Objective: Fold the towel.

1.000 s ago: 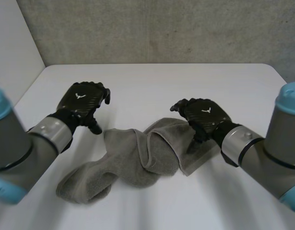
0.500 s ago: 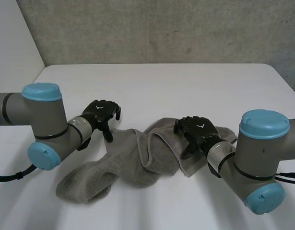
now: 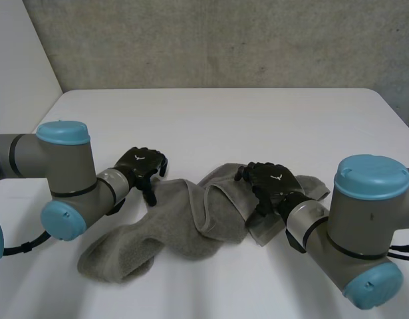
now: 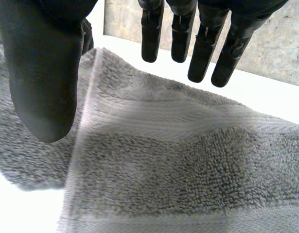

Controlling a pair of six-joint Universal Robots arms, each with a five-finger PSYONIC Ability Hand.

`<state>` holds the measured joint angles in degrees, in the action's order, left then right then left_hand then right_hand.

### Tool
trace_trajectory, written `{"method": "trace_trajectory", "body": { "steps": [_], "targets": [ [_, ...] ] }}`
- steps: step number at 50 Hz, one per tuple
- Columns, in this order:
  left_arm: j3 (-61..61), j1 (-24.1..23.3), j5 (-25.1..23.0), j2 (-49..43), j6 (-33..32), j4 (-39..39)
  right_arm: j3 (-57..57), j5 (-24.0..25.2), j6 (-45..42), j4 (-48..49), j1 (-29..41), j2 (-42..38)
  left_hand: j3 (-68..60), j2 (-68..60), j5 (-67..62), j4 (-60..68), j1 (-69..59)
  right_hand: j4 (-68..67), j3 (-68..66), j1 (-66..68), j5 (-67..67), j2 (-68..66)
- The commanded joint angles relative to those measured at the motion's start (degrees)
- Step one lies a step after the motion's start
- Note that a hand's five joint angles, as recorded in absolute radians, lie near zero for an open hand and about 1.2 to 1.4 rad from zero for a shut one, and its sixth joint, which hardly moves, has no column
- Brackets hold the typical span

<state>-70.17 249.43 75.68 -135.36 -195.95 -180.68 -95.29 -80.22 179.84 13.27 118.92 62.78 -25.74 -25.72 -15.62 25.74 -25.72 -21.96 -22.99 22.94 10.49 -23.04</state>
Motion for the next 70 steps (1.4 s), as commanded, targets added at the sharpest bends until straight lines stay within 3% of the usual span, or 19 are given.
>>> {"method": "trace_trajectory", "body": {
  "steps": [1,15,20,22,24,25,27,35,42,44,45,47,49,50,51,53,56,62,70],
  "targets": [
    [0.0,0.0,0.0,-0.3,0.0,0.1,-3.4,0.3,-0.2,0.5,0.9,2.6,-0.8,-0.8,-0.9,0.8,-0.8,1.8,2.8,-2.8,-0.3,2.9],
    [1.0,0.0,0.0,-1.7,0.0,1.1,-1.0,-2.1,-2.6,3.1,1.3,-2.6,-4.8,-4.8,-4.9,4.8,-4.8,-11.3,-10.3,10.3,12.8,-10.2],
    [1.0,0.0,0.1,-1.7,0.1,1.5,-0.9,-2.3,-4.1,3.9,1.3,-3.2,-15.9,-15.9,-16.1,15.9,-15.9,-27.6,-26.6,26.6,29.1,-26.5],
    [1.0,0.0,0.2,-1.3,0.0,1.7,-0.8,-2.5,-4.3,4.0,1.2,-3.5,-34.8,-34.9,-35.0,34.8,-34.9,-46.2,-45.2,45.2,47.7,-45.1],
    [1.0,0.0,0.3,-0.9,0.0,1.9,-0.6,-2.7,-4.3,4.0,0.8,-3.2,-40.6,-40.6,-40.7,40.6,-40.6,-55.3,-54.3,54.3,56.8,-54.2],
    [1.0,0.0,0.3,-0.9,0.0,1.9,-0.6,-2.7,-4.3,4.0,0.8,-3.2,-40.7,-40.7,-40.8,40.7,-40.7,-55.4,-54.4,54.4,56.9,-54.3],
    [1.0,-0.2,1.9,0.7,0.0,2.4,-0.2,-2.6,-4.1,3.6,0.5,-2.0,-54.2,-54.2,-54.3,54.2,-54.2,-58.0,-57.0,57.1,59.5,-57.0],
    [0.5,-0.3,6.2,9.0,0.7,2.5,0.9,-1.8,-4.0,2.4,-1.0,4.2,-54.3,-54.3,-54.4,54.3,-54.3,-58.0,-57.0,57.1,59.5,-57.0],
    [-2.0,-0.3,6.6,19.4,0.8,3.1,7.2,4.6,-5.7,-9.0,-7.4,8.4,-54.3,-54.3,-54.4,54.3,-54.3,-58.0,-57.0,57.1,59.5,-57.0],
    [-2.9,-0.2,6.4,21.3,0.8,3.4,12.7,10.8,-10.8,-19.7,-10.4,9.8,-54.3,-54.3,-54.4,54.3,-54.3,-58.0,-57.0,57.1,59.5,-57.0],
    [-2.9,-0.2,6.4,21.3,0.8,3.4,12.8,10.8,-10.8,-19.8,-10.4,9.8,-54.3,-54.3,-54.4,54.3,-54.3,-58.0,-57.0,57.1,59.5,-57.0],
    [-4.6,-0.3,6.2,24.8,0.0,4.7,17.9,15.9,-20.2,-30.4,-12.4,9.6,-54.3,-54.3,-54.4,54.3,-54.3,-58.0,-57.0,57.1,59.5,-57.0],
    [-5.5,-0.3,6.1,26.6,-0.2,6.1,20.0,17.1,-26.3,-35.5,-13.0,9.5,-54.3,-54.3,-54.4,54.3,-54.3,-58.0,-57.0,57.1,59.5,-57.0],
    [-6.1,-0.3,6.1,28.2,-0.7,8.2,21.5,17.0,-33.1,-40.5,-13.6,9.2,-54.3,-54.3,-54.4,54.3,-54.3,-58.0,-57.0,57.1,59.5,-57.0],
    [-6.1,-0.3,6.1,28.2,-0.7,8.2,21.6,17.0,-33.1,-40.5,-13.6,9.2,-54.3,-54.3,-54.4,54.3,-54.3,-58.0,-57.0,57.1,59.5,-57.0],
    [-6.4,-0.1,6.0,30.2,-3.9,13.7,24.1,15.2,-46.2,-49.6,-14.6,8.6,-54.3,-54.3,-54.4,54.3,-54.3,-58.0,-57.0,57.1,59.5,-57.0],
    [-5.9,0.6,6.0,30.2,-8.7,18.2,28.2,11.9,-52.3,-53.9,-14.2,6.3,-54.3,-54.3,-54.4,54.3,-54.3,-58.0,-57.0,57.1,59.5,-57.0],
    [-0.4,3.0,6.9,25.3,-15.8,19.5,42.0,6.4,-52.2,-54.1,-13.9,-1.8,-54.3,-54.3,-54.4,54.3,-54.3,-58.0,-57.0,57.1,59.5,-57.0],
    [9.5,3.5,10.4,18.1,-16.3,20.1,57.3,1.3,-51.0,-53.4,-12.2,-9.9,-54.3,-54.3,-54.4,54.3,-54.3,-58.0,-57.0,57.1,59.5,-57.0]
  ]
}}
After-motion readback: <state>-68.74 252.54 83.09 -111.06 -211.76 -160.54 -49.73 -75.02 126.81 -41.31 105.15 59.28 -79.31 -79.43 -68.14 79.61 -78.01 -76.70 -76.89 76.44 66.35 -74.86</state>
